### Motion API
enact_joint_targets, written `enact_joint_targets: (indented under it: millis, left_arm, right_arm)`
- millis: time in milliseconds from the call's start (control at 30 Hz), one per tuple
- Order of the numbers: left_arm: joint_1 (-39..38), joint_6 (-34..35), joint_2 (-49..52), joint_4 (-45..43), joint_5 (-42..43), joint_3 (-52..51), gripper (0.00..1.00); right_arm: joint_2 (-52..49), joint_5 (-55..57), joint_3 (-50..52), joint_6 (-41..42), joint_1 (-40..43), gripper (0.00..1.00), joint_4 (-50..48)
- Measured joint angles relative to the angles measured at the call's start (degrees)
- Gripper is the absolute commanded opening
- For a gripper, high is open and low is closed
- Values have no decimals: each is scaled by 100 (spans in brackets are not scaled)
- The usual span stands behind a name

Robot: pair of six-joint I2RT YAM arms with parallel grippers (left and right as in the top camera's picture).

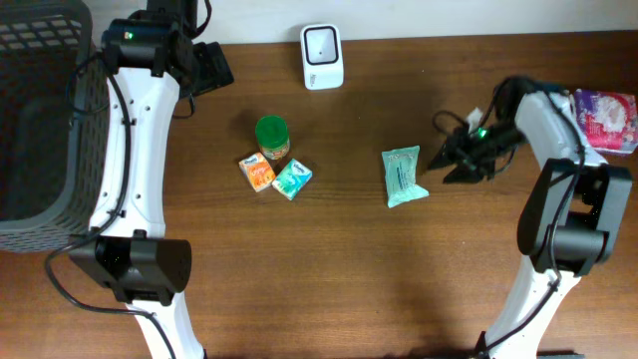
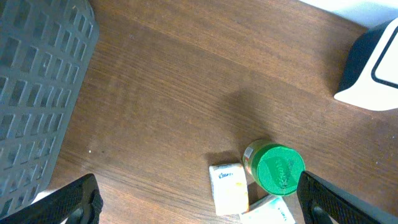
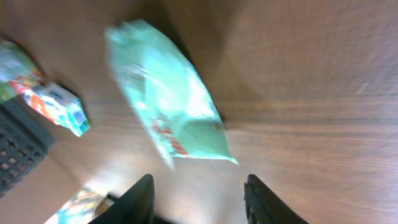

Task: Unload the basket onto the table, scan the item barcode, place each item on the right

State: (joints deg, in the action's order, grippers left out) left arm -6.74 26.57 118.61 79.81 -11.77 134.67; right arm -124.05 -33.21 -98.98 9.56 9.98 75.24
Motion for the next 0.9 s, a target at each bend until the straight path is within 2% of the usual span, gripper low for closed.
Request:
enact_joint_targets:
  millis: [33, 67, 167, 200, 300, 533, 600, 633, 700, 767, 800, 833, 900]
  left_arm:
    - [2, 0, 0, -7, -2, 0, 99]
    - [2, 0, 0, -7, -2, 2, 99]
    - [2, 0, 0, -4, -2, 2, 99]
    - [2, 0, 0, -7, 0, 0, 99]
    - [2, 0, 0, -4, -2, 0, 99]
    - [0, 0, 0, -4, -2, 0, 99]
    - [0, 0, 0, -4, 0, 0, 99]
    - [2, 0, 0, -2, 0, 0, 99]
    - [2, 0, 0, -4, -2, 0, 99]
    - [0, 0, 0, -2, -2, 0, 99]
    - [2, 0, 0, -4, 0, 0, 99]
    - [0, 0, 0, -2, 0, 0, 99]
    - [2, 0, 0, -2, -2, 0, 99]
  right_arm:
    - [13, 70, -286, -120, -15, 63, 125]
    - [13, 107, -490, -243, -39, 69, 170]
    - [13, 245, -623, -452, -247, 94, 70]
    - [13, 308, -608, -498, -356, 99, -98]
    - [13, 566, -402, -560, -669, 99, -544]
    - [-46, 780, 496, -643, -822, 82, -1432]
    - [-59, 636, 800, -741, -837, 72, -1659]
    - [-37, 557, 885, -793, -855, 60, -1781]
    - [-28, 459, 994, -848, -916, 31, -1912]
    - [-35, 417, 1060, -848, -990, 14, -1937]
    - [-35, 376, 1060, -846, -1003, 7, -1912]
    - [-35, 317, 1043, -828, -1001, 5, -1840]
    - [-63, 216, 918, -835, -1003, 4, -1497]
